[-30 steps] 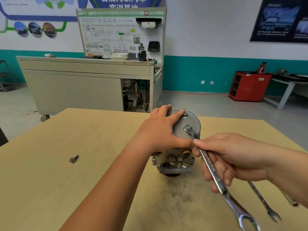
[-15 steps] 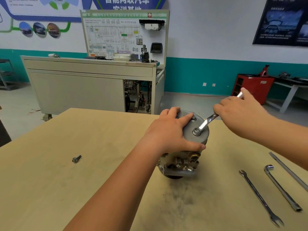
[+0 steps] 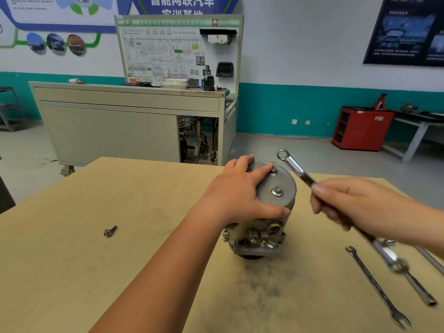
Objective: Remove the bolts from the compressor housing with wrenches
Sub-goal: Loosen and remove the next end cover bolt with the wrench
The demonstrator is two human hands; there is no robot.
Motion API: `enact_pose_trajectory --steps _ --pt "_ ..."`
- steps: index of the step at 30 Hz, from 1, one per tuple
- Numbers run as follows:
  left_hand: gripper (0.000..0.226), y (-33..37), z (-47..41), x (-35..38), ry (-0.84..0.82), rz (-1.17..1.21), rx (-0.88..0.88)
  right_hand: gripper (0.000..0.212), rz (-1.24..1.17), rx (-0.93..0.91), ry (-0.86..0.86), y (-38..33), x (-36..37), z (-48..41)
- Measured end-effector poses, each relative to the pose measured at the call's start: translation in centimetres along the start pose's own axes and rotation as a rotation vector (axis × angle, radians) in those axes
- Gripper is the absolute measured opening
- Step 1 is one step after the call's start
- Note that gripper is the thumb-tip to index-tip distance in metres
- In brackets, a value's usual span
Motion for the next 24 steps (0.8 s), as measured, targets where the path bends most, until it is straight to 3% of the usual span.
enact_pose_trajectory --steps 3,9,12,15,21,24 --pt "0.098 0.1 0.0 0.1 -0.001 -0.011 0.001 0.03 -0.308 0.025 -0.141 -0.8 1.8 1.6" --pt "0.094 0.2 -0.1 0.0 -0.024 -0.013 -0.006 0.018 -0.593 0.204 -0.319 -2.2 4.2 2.0" --pt "0.089 0.3 -0.2 -0.1 -0.043 -0.018 -0.009 0.028 -0.798 0.249 -0.327 -2.8 4.9 1.6" --pt "0.084 0.4 -0.2 -0.1 -0.047 -0.036 -0.002 0.021 -0.992 0.266 -0.266 -3.1 5.3 1.1" --pt "0.075 0.4 -0.4 0.1 -0.025 -0.056 -0.004 0.027 -1.001 0.25 -0.23 -2.6 5.6 -0.1" --pt "0.081 0.4 -0.3 0.1 -0.026 -0.051 -0.005 0.028 -0.966 0.245 -0.291 -2.2 5.3 -0.4"
Point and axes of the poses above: each hand's wrist, its own z-axis away from the middle knuckle, its own x-axis out of the palm, y = z × x, the point moved 2 cm from there along -z, towards the middle knuckle, and after that the axes turned 1 degree about x, right-handed, at the moved point
